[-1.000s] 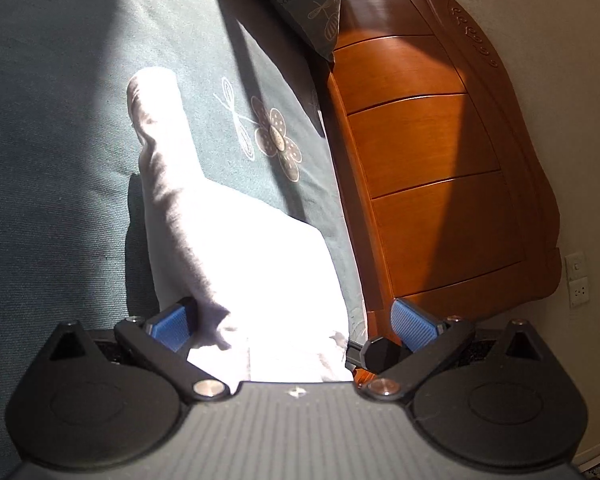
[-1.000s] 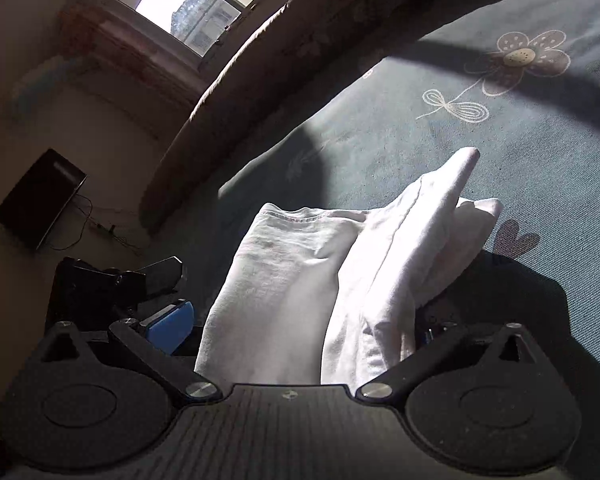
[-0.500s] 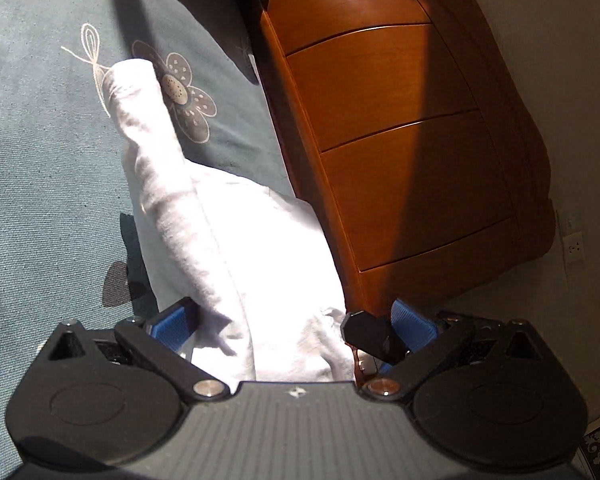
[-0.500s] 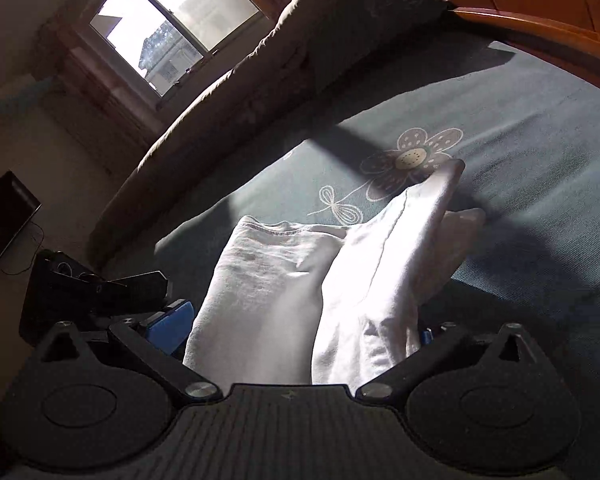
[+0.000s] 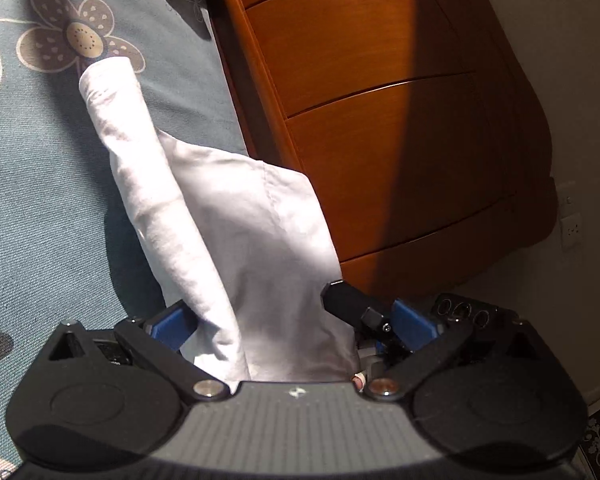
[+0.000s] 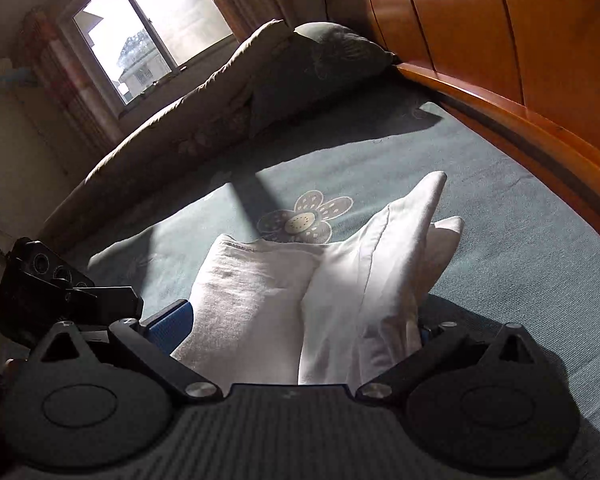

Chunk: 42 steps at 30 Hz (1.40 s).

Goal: Fold clothes

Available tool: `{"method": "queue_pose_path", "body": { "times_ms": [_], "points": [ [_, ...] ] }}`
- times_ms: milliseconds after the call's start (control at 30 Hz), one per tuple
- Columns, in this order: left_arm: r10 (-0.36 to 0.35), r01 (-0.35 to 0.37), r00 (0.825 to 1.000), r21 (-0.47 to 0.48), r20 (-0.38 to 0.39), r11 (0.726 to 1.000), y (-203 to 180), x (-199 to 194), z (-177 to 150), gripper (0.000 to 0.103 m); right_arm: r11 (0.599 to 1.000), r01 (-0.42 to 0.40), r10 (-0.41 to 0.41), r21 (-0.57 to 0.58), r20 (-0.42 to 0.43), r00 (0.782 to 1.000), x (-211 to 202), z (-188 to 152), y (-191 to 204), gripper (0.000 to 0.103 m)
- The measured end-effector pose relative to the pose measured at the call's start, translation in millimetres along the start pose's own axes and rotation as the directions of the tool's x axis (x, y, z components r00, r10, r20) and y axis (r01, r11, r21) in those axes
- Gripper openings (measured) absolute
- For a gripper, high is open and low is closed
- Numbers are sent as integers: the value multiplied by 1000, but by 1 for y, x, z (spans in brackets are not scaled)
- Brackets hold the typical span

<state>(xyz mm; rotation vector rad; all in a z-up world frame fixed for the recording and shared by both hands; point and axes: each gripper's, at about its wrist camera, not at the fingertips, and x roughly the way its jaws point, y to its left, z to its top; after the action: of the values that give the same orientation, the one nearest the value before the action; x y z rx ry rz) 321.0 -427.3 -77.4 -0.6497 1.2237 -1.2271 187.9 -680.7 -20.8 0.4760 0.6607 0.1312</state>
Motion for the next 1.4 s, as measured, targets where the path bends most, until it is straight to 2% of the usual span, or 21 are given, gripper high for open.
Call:
{"method": "queue_pose_path", "body": {
  "times_ms": [33,100,167,233,267,333,400,500,567,633,733,767,833,933,1033,1067,1133,1200,1233,1333,1400],
  "points": [
    [28,-27,1000,8,-13,1000,5,-5,-3,101,1000,9,-9,20,-14,1000,3,-5,-8,103],
    [83,-82,996,24,-39,996,14,-16,-9,100,993,98,-94,70,-52,994,9,-18,-24,103],
    [132,-131,991,66,-13,989,16,-41,-13,100,961,269,-264,71,-76,962,8,-30,-34,103],
    [180,-183,983,129,38,975,12,-70,-14,100,931,360,-359,56,-37,933,-3,-39,-37,103],
    [202,-210,977,157,64,965,9,-84,-13,100,926,375,-375,45,-4,927,-11,-41,-33,103],
    [256,-272,961,198,103,942,5,-97,-8,100,932,361,-359,-34,54,932,-14,-39,-14,103],
    [332,-353,935,238,125,905,3,-103,-7,101,930,349,-338,-115,108,935,-16,-37,4,103],
    [428,-448,894,304,135,841,2,-103,-12,101,906,346,-333,-242,95,938,12,-38,27,103],
    [481,-495,867,351,135,794,1,-101,-20,101,901,346,-350,-261,34,936,37,-44,23,103],
    [531,-538,836,398,137,743,0,-98,-27,101,880,396,-415,-262,-21,910,59,-53,11,103],
    [595,-587,789,479,156,653,-4,-96,-42,101,879,424,-436,-217,-7,900,58,-57,13,103],
    [608,-596,777,505,166,624,-5,-97,-48,102,885,407,-415,-226,15,910,52,-59,24,103],
    [627,-609,760,526,173,593,-7,-98,-58,102,894,374,-373,-248,54,926,41,-61,46,103],
    [644,-622,746,521,168,585,-6,-99,-69,102,867,365,-371,-340,51,927,53,-77,72,103],
    [656,-640,734,506,176,579,-9,-106,-79,102,830,397,-430,-391,3,903,88,-93,76,103],
    [658,-643,730,511,184,571,-11,-110,-82,102,824,414,-435,-387,35,900,88,-96,79,103],
    [660,-648,724,524,201,552,-15,-119,-90,102,825,420,-449,-379,11,893,86,-88,87,103],
    [664,-653,720,526,204,546,-16,-126,-96,102,828,408,-414,-385,72,907,78,-82,96,103],
    [670,-659,713,523,206,541,-15,-128,-99,102,823,419,-413,-384,102,905,78,-78,99,103],
    [692,-681,690,514,212,521,-13,-133,-105,102,807,475,-467,-350,114,877,100,-61,94,103],
    [706,-693,675,514,217,505,-14,-136,-109,102,821,478,-483,-313,64,873,120,-56,79,103]
  ]
}}
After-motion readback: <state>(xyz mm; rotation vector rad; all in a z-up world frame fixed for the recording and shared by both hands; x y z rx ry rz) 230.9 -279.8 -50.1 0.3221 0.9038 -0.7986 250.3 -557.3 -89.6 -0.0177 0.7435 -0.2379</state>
